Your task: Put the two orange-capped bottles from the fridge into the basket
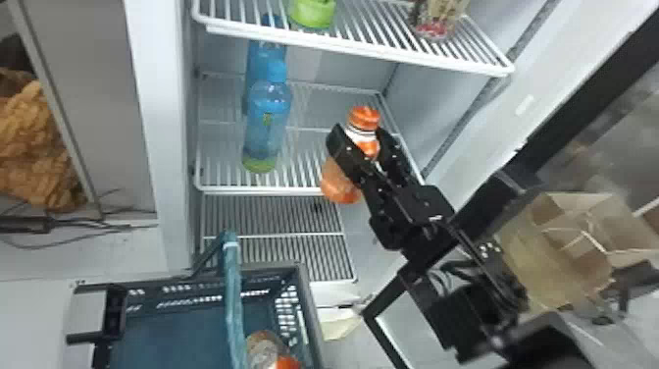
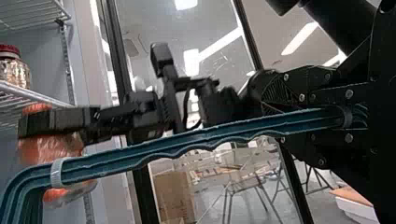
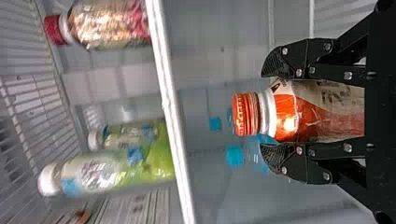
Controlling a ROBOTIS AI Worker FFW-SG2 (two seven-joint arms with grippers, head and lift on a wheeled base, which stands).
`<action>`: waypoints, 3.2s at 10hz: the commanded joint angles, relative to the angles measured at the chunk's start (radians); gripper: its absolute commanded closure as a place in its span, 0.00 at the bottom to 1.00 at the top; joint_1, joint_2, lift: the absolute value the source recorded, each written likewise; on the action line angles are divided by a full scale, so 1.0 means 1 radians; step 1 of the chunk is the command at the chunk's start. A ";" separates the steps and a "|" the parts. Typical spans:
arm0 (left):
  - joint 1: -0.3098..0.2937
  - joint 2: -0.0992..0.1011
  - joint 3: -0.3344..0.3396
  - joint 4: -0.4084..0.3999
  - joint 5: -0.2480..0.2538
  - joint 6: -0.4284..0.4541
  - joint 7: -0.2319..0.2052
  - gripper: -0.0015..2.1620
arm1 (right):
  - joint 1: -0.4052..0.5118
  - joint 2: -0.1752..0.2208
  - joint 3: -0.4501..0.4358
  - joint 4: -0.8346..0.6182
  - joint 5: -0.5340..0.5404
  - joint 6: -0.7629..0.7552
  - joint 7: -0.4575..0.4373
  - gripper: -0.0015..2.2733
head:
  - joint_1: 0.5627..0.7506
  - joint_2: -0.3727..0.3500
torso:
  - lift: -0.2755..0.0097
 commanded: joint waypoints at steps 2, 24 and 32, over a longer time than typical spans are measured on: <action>-0.004 0.000 -0.002 0.000 0.000 0.000 0.001 0.55 | 0.133 -0.004 0.023 -0.229 -0.080 0.210 0.005 0.36 | 0.70 0.03 | 0.14; 0.000 0.000 -0.002 0.000 -0.002 0.010 -0.001 0.55 | 0.273 0.040 -0.024 -0.239 -0.036 0.084 -0.089 0.04 | 0.70 0.03 | 0.14; -0.002 0.000 -0.008 0.000 -0.008 0.007 -0.001 0.55 | 0.263 0.120 -0.120 0.065 0.159 -0.335 -0.098 0.05 | 0.70 0.03 | 0.14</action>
